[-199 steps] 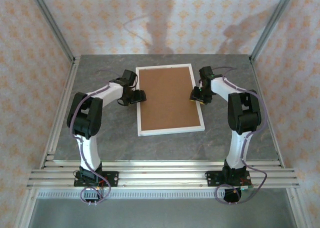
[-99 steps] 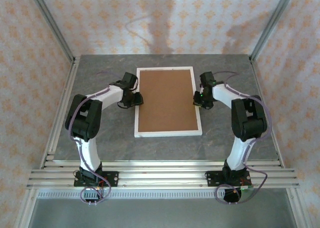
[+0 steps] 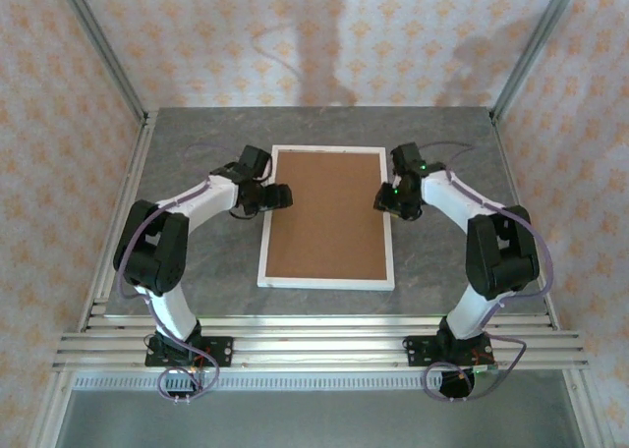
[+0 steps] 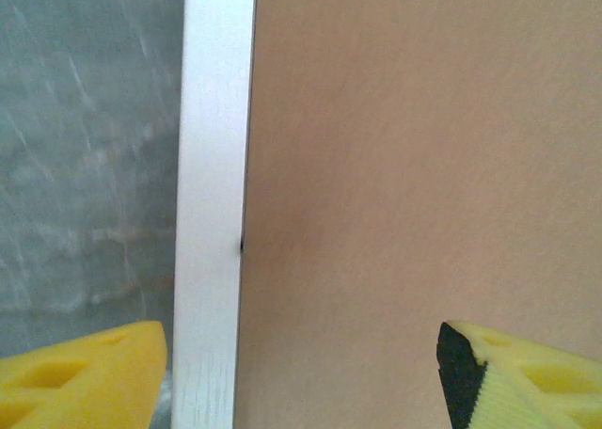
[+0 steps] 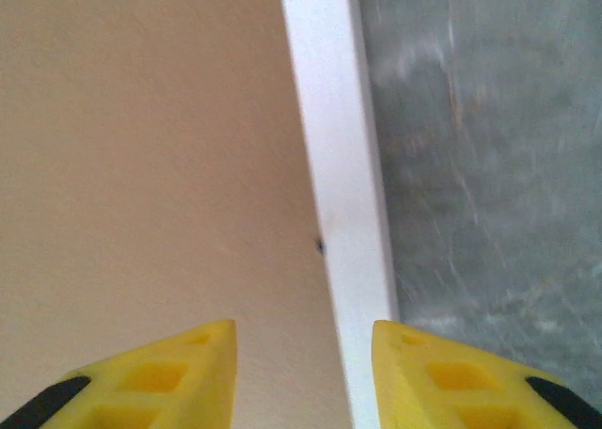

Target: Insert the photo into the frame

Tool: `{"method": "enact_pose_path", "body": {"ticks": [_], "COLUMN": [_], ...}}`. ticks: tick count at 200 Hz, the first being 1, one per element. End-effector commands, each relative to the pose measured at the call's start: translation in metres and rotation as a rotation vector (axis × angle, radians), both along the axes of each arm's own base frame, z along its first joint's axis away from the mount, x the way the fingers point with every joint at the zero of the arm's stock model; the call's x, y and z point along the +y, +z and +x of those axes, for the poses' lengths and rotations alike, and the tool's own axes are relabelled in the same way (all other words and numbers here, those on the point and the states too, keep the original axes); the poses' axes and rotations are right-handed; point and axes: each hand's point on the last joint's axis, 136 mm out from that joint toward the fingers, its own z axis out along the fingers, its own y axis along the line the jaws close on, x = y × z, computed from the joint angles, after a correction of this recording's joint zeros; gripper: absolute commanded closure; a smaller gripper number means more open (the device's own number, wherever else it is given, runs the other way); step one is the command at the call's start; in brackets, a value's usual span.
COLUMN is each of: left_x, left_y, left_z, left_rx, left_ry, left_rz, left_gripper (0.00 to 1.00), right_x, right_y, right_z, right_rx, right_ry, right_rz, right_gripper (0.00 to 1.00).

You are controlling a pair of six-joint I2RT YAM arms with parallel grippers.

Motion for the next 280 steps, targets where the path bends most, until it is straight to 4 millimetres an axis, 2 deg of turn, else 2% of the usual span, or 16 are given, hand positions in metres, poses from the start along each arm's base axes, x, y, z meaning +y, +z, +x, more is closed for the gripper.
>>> {"method": "enact_pose_path", "body": {"ticks": [1,21,45,47,52,90,106,122,138,176,217,245,270,280], "left_x": [0.019,0.03,0.034,0.033,0.034,0.025,0.022,0.021,0.021,0.022,0.021,0.021,0.018,0.016], "left_y": [0.031,0.026,0.022,0.024,0.011,-0.002,-0.009,-0.014,-0.018,-0.024,-0.038,-0.045,-0.052,-0.054], "left_z": [0.044,0.066,0.085,0.086,0.088,0.101,0.104,0.105,0.107,0.12,0.119,0.117,0.114,0.113], "left_rx": [-0.151,-0.168,-0.17,-0.175,-0.153,-0.127,-0.111,-0.102,-0.104,-0.088,-0.045,-0.027,-0.013,-0.007], "left_ry": [0.063,0.098,0.086,0.08,0.074,0.028,0.012,0.003,0.0,-0.017,-0.025,-0.023,-0.033,-0.04], "left_rz": [-0.023,-0.045,-0.034,-0.031,-0.021,-0.029,-0.03,-0.032,-0.027,0.009,0.02,0.019,0.015,0.017], "left_gripper": [0.22,0.22,0.24,0.24,0.24,0.27,0.3,0.31,0.32,0.37,0.42,0.5,0.64,0.66], "right_x": [-0.006,-0.011,-0.014,-0.014,-0.014,-0.026,-0.031,-0.032,-0.034,-0.033,-0.029,-0.023,-0.022,-0.021], "right_y": [0.014,0.005,-0.007,-0.008,-0.009,-0.012,-0.015,-0.017,-0.019,-0.025,-0.029,-0.033,-0.039,-0.043], "right_z": [0.032,0.058,0.085,0.087,0.093,0.123,0.13,0.135,0.139,0.146,0.141,0.136,0.133,0.133], "right_rx": [-0.053,-0.043,-0.021,-0.022,-0.025,-0.033,-0.028,-0.02,-0.02,0.004,0.026,0.044,0.057,0.063], "right_ry": [0.009,0.011,0.008,0.006,0.003,-0.023,-0.025,-0.017,-0.016,-0.007,0.004,0.018,0.022,0.026], "right_rz": [0.027,0.021,0.029,0.031,0.036,0.017,-0.004,-0.022,-0.029,-0.032,-0.005,0.019,0.018,0.016], "right_gripper": [0.57,0.56,0.56,0.56,0.56,0.56,0.6,0.67,0.69,0.71,0.7,0.7,0.7,0.69]}}
